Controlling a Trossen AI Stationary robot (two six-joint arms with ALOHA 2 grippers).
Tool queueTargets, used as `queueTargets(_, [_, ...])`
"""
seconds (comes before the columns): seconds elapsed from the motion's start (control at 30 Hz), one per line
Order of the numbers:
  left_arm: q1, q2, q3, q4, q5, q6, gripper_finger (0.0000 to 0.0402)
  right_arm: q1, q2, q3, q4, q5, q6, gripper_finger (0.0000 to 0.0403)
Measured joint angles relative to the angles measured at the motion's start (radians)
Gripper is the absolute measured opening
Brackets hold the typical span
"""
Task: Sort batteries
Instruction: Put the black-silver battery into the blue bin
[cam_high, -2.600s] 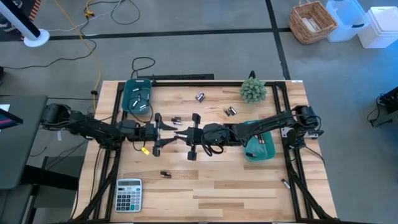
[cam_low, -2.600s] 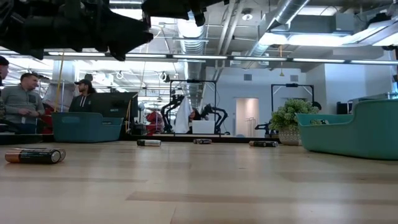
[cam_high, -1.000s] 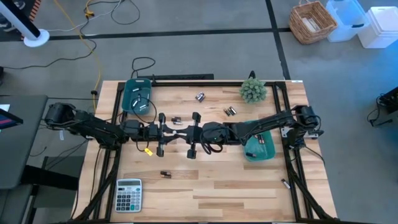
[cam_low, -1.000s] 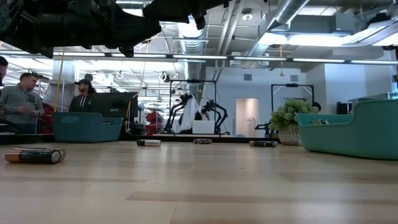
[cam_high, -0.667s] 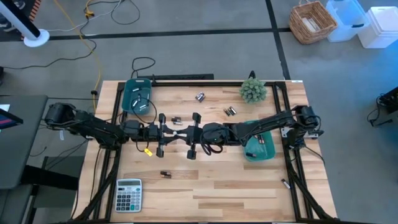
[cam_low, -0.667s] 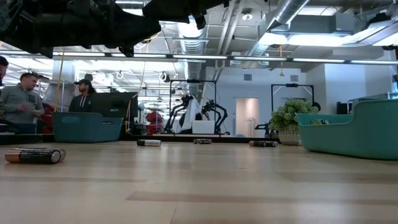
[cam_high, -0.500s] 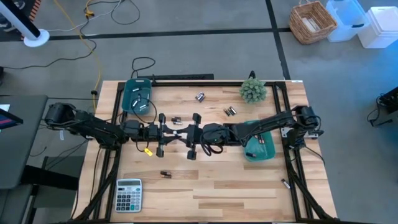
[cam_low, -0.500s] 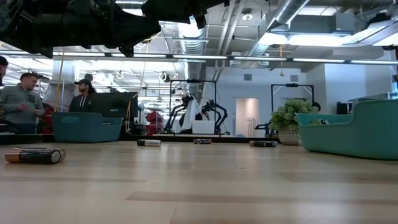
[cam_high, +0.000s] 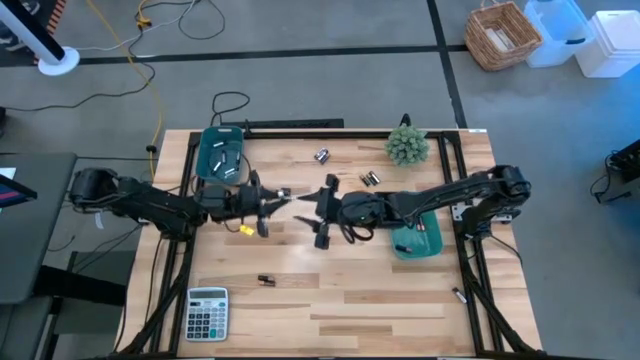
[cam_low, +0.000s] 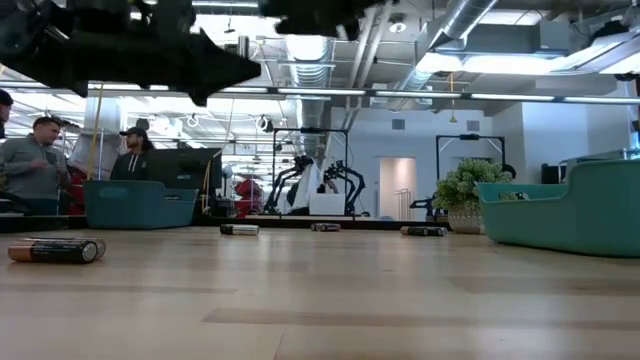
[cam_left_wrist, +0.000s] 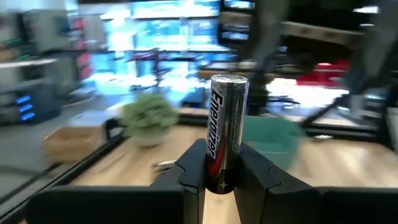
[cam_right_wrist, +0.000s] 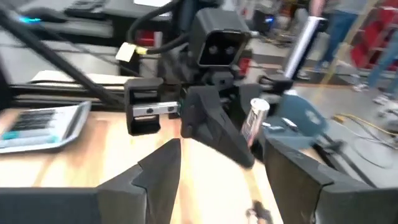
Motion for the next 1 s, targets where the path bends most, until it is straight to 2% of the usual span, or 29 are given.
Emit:
queueTargets(0.13, [0.083,0.0,-0.001,0.002,-0.105,-0.023,0.0046,0.001,-0.078,-0.131,0.072,0.018,0.027,0.0239])
queueTargets(0.27, [0.171,0.0,0.0,-0.008,-0.263,-0.023,0.0046,0.024,-0.156,-0.262,0.098,0.076,0.065,0.024])
queueTargets(0.4, [0.262,0.001,0.001,-0.085,-0.453,-0.041,0.0046,0.055,-0.229,-0.369,0.109,0.108,0.1,0.024])
queueTargets(0.47, [0.313,0.001,0.001,-0.119,-0.505,-0.066,0.0046,0.077,-0.258,-0.411,0.127,0.133,0.108,0.024])
queueTargets(0.7, [0.487,0.001,0.001,-0.28,-0.572,-0.211,0.0046,0.149,-0.323,-0.512,0.16,0.191,0.099,0.024])
queueTargets(1.0, [0.61,0.001,0.001,-0.469,-0.58,-0.377,0.0046,0.173,-0.332,-0.543,0.149,0.191,0.069,0.024])
